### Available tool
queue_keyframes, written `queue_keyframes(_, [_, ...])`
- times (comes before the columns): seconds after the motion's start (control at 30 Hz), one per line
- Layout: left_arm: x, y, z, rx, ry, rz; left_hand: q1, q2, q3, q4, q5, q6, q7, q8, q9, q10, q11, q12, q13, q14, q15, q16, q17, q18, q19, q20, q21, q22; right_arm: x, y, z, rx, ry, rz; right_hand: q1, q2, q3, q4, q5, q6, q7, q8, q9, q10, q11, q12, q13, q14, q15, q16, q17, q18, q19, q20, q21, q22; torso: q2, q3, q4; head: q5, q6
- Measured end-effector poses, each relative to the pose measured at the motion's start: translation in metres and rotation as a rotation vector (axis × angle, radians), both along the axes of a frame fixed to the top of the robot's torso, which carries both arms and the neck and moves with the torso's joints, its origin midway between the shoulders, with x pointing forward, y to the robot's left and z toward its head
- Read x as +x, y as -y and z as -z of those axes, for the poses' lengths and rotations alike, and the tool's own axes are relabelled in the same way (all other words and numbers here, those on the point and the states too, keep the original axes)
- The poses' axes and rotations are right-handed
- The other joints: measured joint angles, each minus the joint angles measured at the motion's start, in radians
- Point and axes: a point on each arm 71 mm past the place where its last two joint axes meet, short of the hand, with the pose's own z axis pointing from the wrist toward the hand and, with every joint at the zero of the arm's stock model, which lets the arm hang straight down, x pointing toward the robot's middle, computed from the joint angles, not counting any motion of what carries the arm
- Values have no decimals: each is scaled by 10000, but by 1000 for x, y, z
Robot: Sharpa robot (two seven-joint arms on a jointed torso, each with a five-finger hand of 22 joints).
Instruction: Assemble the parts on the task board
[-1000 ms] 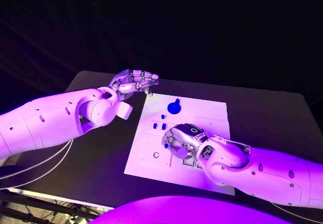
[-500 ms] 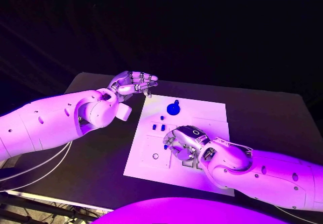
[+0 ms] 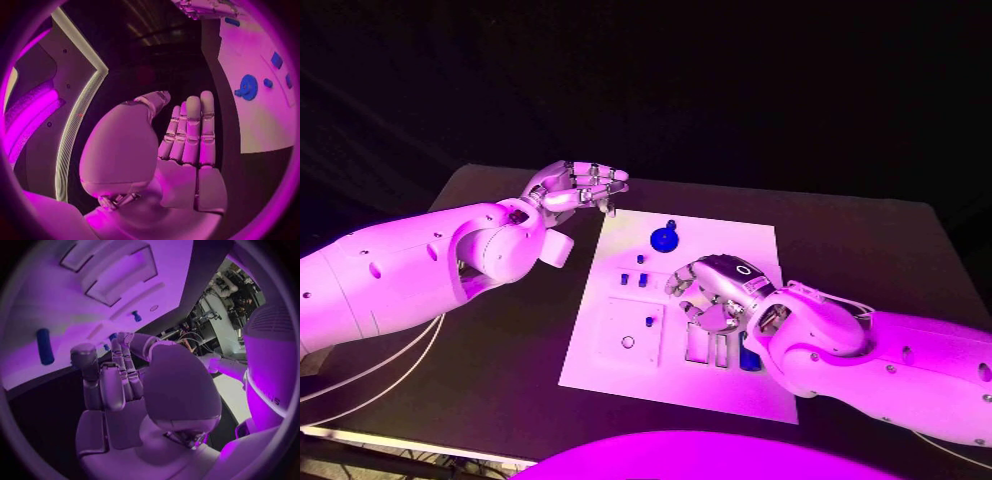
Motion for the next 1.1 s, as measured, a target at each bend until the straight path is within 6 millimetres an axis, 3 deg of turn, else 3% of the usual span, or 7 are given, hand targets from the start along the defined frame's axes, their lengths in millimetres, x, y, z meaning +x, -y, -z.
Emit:
queue_keyframes(0.13, [0,-1,0,6,-5,-5,0,0,0,0,0,0,0,0,0,0,0,0,0,0,0,0,0,0,0,0,0,-4,14,23,-18,-158,12,618,-569,-323,-802,413,0,-224,4,-128,0,-310,13,253,-39,18,89,0,7,0,-72,72,-185,-138,-7,-3,-7,-126,63])
queue_keyframes(0.27, [0,-1,0,7,-8,-1,0,0,0,0,0,0,0,0,0,-24,24,0,1,0,0,0,0,0,0,0,0,-8,23,44,-24,-480,-213,1145,-574,-329,-1897,665,0,-343,-18,-261,25,-657,-13,645,-39,18,89,54,21,1,-15,128,-462,-311,-8,-10,-7,-230,105])
queue_keyframes(0.4, [0,-1,0,6,-10,4,0,0,0,0,0,0,0,0,0,-37,38,0,0,0,0,0,0,0,0,0,0,-8,28,57,-23,-858,-546,1422,34,-32,-3758,1118,35,-499,-43,-480,29,-1193,-12,1212,-57,18,89,139,84,0,96,123,-769,-473,-3,-9,0,-303,129])
queue_keyframes(0.43, [0,-1,0,6,-10,6,0,0,0,0,0,0,0,0,0,-37,37,0,1,0,0,0,0,0,0,0,0,-8,29,61,-23,-980,-644,1478,392,127,-4521,1363,36,-564,-76,-554,29,-1401,-2,1416,-74,18,89,139,52,0,132,158,-882,-525,1,-8,6,-319,134])
queue_keyframes(0.57, [-1,-1,0,4,-13,17,0,0,0,0,0,0,0,0,0,-37,37,0,1,0,0,0,0,0,0,0,0,-7,32,67,-20,-1287,-887,1535,1176,290,-5798,2090,36,-567,-76,-659,21,-1789,36,1888,-94,18,89,177,-13,0,167,194,-1079,-583,7,-5,7,-345,140])
queue_keyframes(0.8, [-1,-1,0,2,-12,43,0,0,0,0,0,0,0,0,0,-74,1,0,1,0,0,0,0,-1,0,0,0,-7,33,69,-15,-1703,-1194,1460,1696,377,-6448,2733,75,-639,-149,-737,21,-1967,68,2187,-96,18,89,177,-68,0,204,158,-1181,-605,10,-2,14,-350,113])
queue_keyframes(1.1, [-1,-1,0,59,47,73,0,0,-29,-29,0,0,0,0,0,-73,0,0,2,0,0,0,0,0,0,0,1,-6,33,61,-7,-1835,-1336,1284,2118,615,-6179,3161,75,-373,-64,-737,62,-1694,-64,2552,-95,17,88,259,61,0,509,102,-903,-252,10,-6,19,-340,95])
